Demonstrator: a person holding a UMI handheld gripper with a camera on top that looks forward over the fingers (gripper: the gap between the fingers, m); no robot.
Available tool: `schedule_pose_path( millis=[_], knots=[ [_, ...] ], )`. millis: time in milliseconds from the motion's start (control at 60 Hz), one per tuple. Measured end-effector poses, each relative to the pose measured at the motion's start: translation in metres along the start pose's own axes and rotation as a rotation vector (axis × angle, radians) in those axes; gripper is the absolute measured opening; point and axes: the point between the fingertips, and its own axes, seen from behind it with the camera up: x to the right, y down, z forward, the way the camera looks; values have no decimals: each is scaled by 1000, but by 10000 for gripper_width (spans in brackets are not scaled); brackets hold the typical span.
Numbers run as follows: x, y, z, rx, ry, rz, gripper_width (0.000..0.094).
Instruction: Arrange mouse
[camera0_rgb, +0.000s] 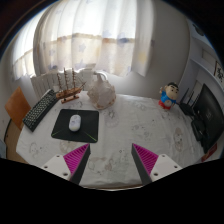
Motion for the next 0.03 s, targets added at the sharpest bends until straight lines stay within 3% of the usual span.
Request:
schedule_pose_path(
  millis=[33],
  knots=[
    [0, -1, -1, 1, -5, 5, 850]
  ],
)
